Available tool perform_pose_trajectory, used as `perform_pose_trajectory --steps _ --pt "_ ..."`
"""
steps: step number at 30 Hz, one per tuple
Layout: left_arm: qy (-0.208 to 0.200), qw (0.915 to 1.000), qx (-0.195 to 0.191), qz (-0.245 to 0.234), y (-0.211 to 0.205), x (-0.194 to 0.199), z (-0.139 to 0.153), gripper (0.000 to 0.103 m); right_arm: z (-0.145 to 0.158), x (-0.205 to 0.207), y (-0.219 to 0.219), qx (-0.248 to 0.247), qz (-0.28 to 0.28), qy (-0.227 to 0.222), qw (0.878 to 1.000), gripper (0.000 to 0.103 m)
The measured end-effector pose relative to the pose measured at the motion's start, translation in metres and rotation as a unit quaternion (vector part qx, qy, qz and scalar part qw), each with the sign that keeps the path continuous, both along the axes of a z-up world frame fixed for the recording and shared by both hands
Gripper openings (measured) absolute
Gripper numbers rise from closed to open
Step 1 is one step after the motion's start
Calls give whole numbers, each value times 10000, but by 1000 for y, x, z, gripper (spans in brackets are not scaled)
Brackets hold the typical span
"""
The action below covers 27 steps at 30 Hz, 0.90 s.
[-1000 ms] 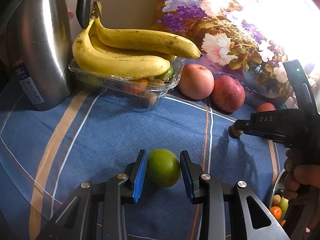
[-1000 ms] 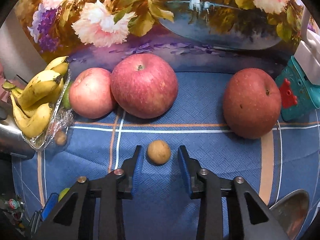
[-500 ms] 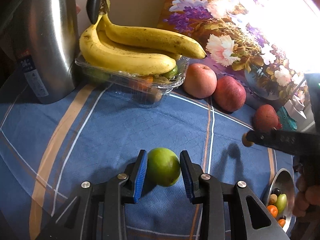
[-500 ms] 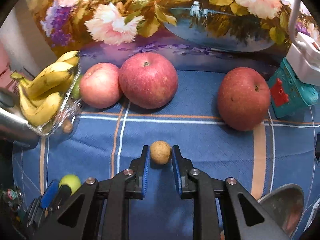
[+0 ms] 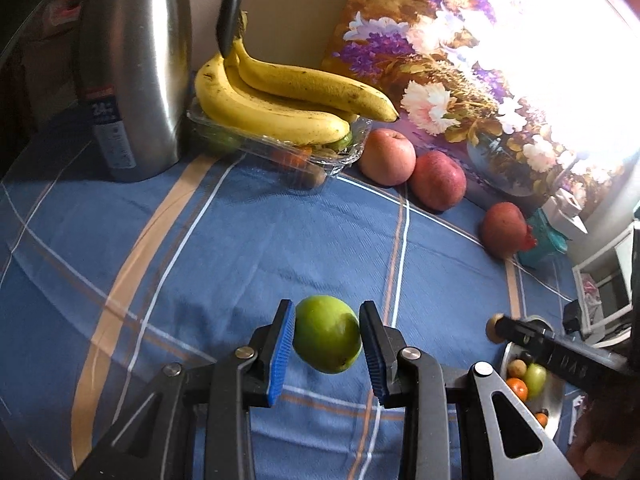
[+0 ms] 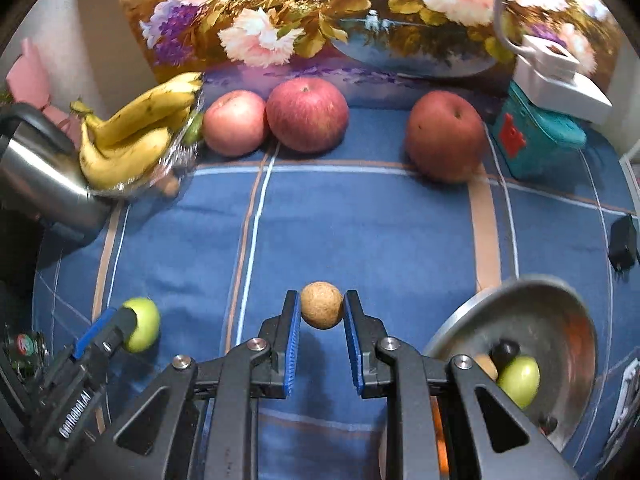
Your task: Organize fruits
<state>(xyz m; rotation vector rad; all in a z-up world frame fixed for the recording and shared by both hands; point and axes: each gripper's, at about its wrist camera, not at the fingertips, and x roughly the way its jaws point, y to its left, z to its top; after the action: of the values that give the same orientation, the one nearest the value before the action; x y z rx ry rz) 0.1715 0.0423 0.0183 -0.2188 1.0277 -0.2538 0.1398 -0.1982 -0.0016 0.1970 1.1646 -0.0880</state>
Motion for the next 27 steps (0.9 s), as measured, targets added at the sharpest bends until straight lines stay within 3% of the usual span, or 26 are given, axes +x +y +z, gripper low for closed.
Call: perform_pose_trajectory --steps 8,9,10,11,12,18,25,27 --pt "101 9999 56 -46 -5 -39 7 35 1 -51 1 -79 -59 -79 9999 22" --pt "73 9999 77 -70 -8 -42 9 32 0 -57 1 -46 -92 -107 9999 22" --pt "31 9999 110 -122 -12 -47 11 19 -1 -62 0 8 -132 -133 9998 22" --pt "-5 9998 128 -160 -15 -51 13 13 -3 -69 0 85 -183 -155 9997 22" --pt "-52 9997 172 -191 -19 -57 16 12 -4 -75 -1 137 -230 -166 9995 22" --pt "-91 9991 275 -302 -26 -69 17 13 -11 -104 3 378 -437 -280 9979 22" --pt "284 9983 477 -193 -20 -69 -1 15 -21 -129 2 599 -683 -423 9950 22" --pt "404 9979 480 -181 -20 -70 -6 20 -28 -131 0 684 -724 -343 9944 22"
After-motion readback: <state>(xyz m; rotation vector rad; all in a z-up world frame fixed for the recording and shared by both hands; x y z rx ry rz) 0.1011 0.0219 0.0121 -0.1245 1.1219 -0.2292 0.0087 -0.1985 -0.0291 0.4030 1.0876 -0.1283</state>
